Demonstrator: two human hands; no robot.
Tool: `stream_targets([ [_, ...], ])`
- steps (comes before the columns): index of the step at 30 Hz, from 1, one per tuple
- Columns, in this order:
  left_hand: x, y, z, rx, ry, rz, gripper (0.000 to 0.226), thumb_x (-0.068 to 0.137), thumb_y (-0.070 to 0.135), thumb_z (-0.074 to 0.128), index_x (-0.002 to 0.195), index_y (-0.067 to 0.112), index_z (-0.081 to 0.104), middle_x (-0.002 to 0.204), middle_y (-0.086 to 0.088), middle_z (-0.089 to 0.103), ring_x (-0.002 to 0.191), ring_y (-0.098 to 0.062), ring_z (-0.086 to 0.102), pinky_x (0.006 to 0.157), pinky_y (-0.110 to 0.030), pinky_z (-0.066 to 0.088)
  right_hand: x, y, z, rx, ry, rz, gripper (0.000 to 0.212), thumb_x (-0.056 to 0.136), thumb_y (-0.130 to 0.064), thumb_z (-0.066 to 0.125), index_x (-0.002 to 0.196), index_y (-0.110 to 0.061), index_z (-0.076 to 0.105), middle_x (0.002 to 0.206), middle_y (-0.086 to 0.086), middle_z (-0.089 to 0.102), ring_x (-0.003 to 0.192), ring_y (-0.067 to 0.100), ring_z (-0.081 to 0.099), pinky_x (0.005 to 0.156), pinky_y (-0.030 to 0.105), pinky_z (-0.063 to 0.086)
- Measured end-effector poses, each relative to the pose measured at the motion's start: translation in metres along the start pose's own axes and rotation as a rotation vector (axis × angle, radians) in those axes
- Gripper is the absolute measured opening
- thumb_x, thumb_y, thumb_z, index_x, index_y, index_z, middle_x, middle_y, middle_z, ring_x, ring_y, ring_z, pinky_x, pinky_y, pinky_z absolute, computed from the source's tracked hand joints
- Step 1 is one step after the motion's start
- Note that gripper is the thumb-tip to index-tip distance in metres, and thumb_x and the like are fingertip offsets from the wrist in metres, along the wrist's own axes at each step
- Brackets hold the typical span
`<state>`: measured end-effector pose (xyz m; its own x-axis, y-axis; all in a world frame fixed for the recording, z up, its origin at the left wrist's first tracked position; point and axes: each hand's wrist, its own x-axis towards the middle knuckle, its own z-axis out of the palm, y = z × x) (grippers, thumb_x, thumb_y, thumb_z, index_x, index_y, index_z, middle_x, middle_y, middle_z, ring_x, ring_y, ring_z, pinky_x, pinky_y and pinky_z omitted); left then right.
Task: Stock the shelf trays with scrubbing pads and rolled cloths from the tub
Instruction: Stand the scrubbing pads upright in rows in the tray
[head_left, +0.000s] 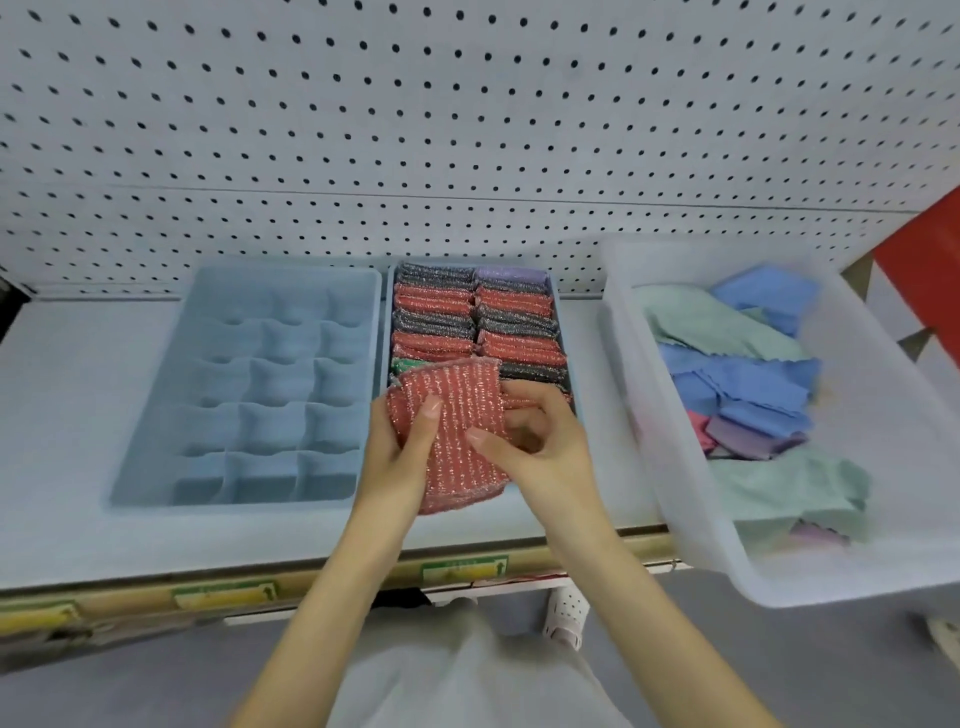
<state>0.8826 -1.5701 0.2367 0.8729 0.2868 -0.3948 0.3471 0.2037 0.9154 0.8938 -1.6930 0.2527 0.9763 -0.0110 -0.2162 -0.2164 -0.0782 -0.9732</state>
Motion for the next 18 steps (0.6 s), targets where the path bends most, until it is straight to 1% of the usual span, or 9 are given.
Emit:
stream_targets([
  [3, -0.002, -0.001, -0.007, -0.016, 0.007, -0.011, 0.044, 0.082, 0.052, 0.05, 0.12, 0.031, 0.048, 0.11, 0.009, 0.063, 0.095, -0.009, 0.064, 0.071, -0.024, 0.053, -0.001, 0.004, -0.009, 0.093, 0.004, 0.071, 0.036, 0.079, -0.007, 0.073, 0.11, -0.021, 0.059, 0.093, 0.007, 0.067, 0.086, 0.02, 0.066, 0.07, 0.03, 0.055],
  [6, 0.0, -0.002, -0.017, -0.079, 0.062, -0.057, 0.029, 0.091, 0.037, 0.055, 0.119, 0.028, 0.052, 0.106, 0.006, 0.066, 0.092, -0.012, 0.066, 0.068, -0.026, 0.053, 0.008, 0.002, -0.033, 0.232, 0.069, 0.131, 0.029, 0.084, -0.006, 0.066, 0.109, -0.018, 0.057, 0.096, 0.006, 0.065, 0.088, 0.019, 0.065, 0.072, 0.032, 0.055],
  [7, 0.001, -0.002, -0.021, -0.087, 0.085, -0.069, 0.027, 0.093, 0.035, 0.055, 0.118, 0.028, 0.052, 0.105, 0.006, 0.066, 0.091, -0.013, 0.065, 0.068, -0.027, 0.053, 0.012, 0.002, -0.045, 0.165, 0.108, 0.068, 0.026, 0.085, -0.004, 0.064, 0.105, -0.018, 0.057, 0.096, 0.005, 0.065, 0.086, 0.015, 0.065, 0.071, 0.03, 0.055],
  [9, 0.002, -0.003, -0.03, -0.102, 0.137, -0.08, 0.026, 0.093, 0.034, 0.055, 0.118, 0.029, 0.051, 0.105, 0.006, 0.064, 0.092, -0.014, 0.064, 0.074, -0.033, 0.053, 0.023, 0.006, -0.068, -0.138, 0.146, -0.136, 0.024, 0.087, 0.0, 0.062, 0.096, -0.022, 0.056, 0.093, -0.003, 0.066, 0.079, 0.006, 0.064, 0.068, 0.02, 0.052],
  [11, 0.003, -0.006, -0.038, -0.125, 0.178, -0.079, 0.024, 0.094, 0.033, 0.054, 0.118, 0.03, 0.051, 0.107, 0.006, 0.063, 0.094, -0.014, 0.062, 0.082, -0.037, 0.052, 0.029, 0.014, -0.081, -0.413, 0.076, -0.241, 0.024, 0.086, 0.0, 0.064, 0.092, -0.022, 0.058, 0.087, -0.014, 0.064, 0.076, -0.001, 0.061, 0.068, 0.012, 0.046],
  [13, 0.004, -0.008, -0.043, -0.148, 0.195, -0.078, 0.021, 0.096, 0.03, 0.052, 0.117, 0.029, 0.051, 0.107, 0.007, 0.063, 0.093, -0.011, 0.061, 0.079, -0.034, 0.05, 0.03, 0.026, -0.081, -0.608, -0.024, -0.274, 0.02, 0.083, -0.004, 0.068, 0.092, -0.021, 0.063, 0.083, -0.019, 0.062, 0.075, -0.003, 0.058, 0.069, 0.014, 0.043],
  [15, 0.003, -0.008, -0.046, -0.153, 0.19, -0.08, 0.021, 0.096, 0.03, 0.051, 0.117, 0.03, 0.051, 0.106, 0.008, 0.063, 0.093, -0.01, 0.061, 0.076, -0.032, 0.049, 0.031, 0.036, -0.074, -0.88, -0.037, -0.458, 0.019, 0.076, -0.006, 0.075, 0.09, -0.017, 0.068, 0.08, -0.013, 0.063, 0.075, 0.008, 0.059, 0.067, 0.025, 0.046],
  [17, 0.001, -0.007, -0.047, -0.154, 0.182, -0.079, 0.021, 0.096, 0.03, 0.052, 0.117, 0.03, 0.051, 0.105, 0.009, 0.063, 0.093, -0.011, 0.061, 0.077, -0.033, 0.049, 0.035, 0.045, -0.066, -1.083, -0.039, -0.651, 0.022, 0.067, -0.003, 0.082, 0.082, -0.014, 0.069, 0.075, -0.004, 0.067, 0.073, 0.022, 0.058, 0.063, 0.026, 0.042],
  [18, 0.0, -0.007, -0.048, -0.152, 0.18, -0.075, 0.021, 0.096, 0.03, 0.052, 0.117, 0.03, 0.051, 0.105, 0.008, 0.063, 0.093, -0.011, 0.062, 0.076, -0.033, 0.049, 0.038, 0.049, -0.063, -1.134, -0.043, -0.688, 0.023, 0.065, -0.002, 0.082, 0.079, -0.014, 0.068, 0.075, -0.003, 0.067, 0.073, 0.024, 0.057, 0.062, 0.024, 0.04],
])
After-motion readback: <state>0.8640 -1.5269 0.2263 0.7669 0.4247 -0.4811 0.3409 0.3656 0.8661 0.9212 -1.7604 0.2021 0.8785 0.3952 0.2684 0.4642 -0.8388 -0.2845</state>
